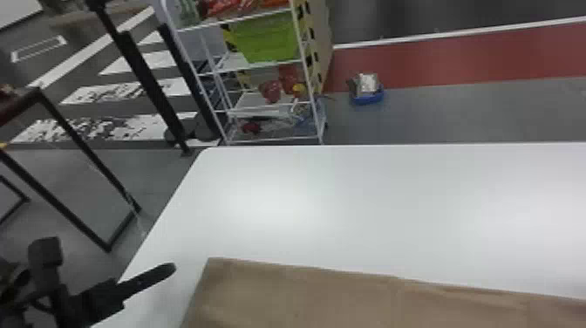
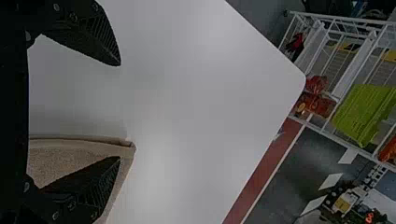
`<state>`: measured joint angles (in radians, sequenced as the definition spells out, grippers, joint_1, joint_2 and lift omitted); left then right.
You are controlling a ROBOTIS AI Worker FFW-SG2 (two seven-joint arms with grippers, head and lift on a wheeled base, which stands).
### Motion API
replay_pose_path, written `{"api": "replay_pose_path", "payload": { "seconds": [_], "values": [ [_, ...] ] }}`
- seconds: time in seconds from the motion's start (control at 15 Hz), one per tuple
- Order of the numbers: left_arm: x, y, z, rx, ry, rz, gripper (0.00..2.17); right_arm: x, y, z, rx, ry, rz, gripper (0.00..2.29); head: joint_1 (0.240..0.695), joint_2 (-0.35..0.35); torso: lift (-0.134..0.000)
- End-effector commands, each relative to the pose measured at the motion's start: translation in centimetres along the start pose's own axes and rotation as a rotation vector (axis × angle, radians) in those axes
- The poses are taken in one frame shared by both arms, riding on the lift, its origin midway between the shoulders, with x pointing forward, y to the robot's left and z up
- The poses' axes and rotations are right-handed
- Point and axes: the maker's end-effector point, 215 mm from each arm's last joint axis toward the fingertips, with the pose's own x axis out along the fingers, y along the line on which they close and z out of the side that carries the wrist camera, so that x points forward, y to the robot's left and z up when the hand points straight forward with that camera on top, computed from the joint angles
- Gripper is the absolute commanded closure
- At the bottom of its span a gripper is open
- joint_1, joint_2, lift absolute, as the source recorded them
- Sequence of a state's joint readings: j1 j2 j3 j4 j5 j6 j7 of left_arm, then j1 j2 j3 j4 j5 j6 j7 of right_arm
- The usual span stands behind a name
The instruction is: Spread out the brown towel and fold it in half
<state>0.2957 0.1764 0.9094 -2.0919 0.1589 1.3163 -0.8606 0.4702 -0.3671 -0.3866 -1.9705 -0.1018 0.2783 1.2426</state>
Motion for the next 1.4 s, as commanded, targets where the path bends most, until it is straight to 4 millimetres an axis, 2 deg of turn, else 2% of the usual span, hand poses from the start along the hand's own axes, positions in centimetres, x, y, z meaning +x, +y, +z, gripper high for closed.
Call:
{"api": "replay_pose_path", "payload": {
  "seconds": [0.0, 0.13, 0.2, 0.27, 0.47, 0.53, 0.8, 1.0, 1.13, 1.33],
  "values": [
    [-0.8, -1.5, 0.0, -0.022, -0.012, -0.075, 0.20, -3.4, -0.7, -1.4, 0.049, 0.059, -0.065, 0.21, 0.695, 0.350, -0.124],
    [-1.9, -4.4, -1.2, 0.003, -0.003, -0.136, 0.21, -5.5, -1.0, -2.1, 0.076, 0.088, -0.102, 0.22, 0.695, 0.350, -0.124],
    [-2.2, -6.3, -1.7, 0.027, -0.017, -0.167, 0.22, -6.2, -0.5, -2.1, 0.088, 0.097, -0.106, 0.24, 0.695, 0.328, -0.124],
    [-2.8, -8.5, -2.2, 0.035, -0.031, -0.231, 0.28, -6.5, 0.3, -1.7, 0.086, 0.097, -0.106, 0.33, 0.695, 0.272, -0.124],
    [-3.3, -14.0, -4.7, 0.136, -0.058, -0.364, 0.38, -7.3, 2.0, -1.9, 0.130, 0.108, -0.123, 0.35, 0.695, 0.187, -0.124],
    [-2.9, -15.2, -5.3, 0.166, -0.058, -0.391, 0.45, -7.4, 2.3, -2.4, 0.169, 0.129, -0.133, 0.35, 0.695, 0.129, -0.124],
    [0.5, -20.8, -8.1, 0.254, -0.001, -0.474, 0.46, -7.6, 2.4, -3.6, 0.209, 0.158, -0.147, 0.34, 0.695, 0.016, -0.124],
    [3.9, -25.9, -12.1, 0.336, 0.067, -0.537, 0.46, -6.7, 2.7, -4.6, 0.224, 0.176, -0.143, 0.35, 0.695, -0.112, -0.124],
    [5.8, -27.1, -14.1, 0.413, 0.083, -0.532, 0.46, -7.3, 2.4, -4.6, 0.243, 0.184, -0.161, 0.35, 0.695, -0.178, -0.124],
    [7.0, -26.5, -14.8, 0.425, 0.105, -0.517, 0.46, -9.7, 1.7, -5.4, 0.298, 0.229, -0.194, 0.35, 0.695, -0.276, -0.124]
  ]
}}
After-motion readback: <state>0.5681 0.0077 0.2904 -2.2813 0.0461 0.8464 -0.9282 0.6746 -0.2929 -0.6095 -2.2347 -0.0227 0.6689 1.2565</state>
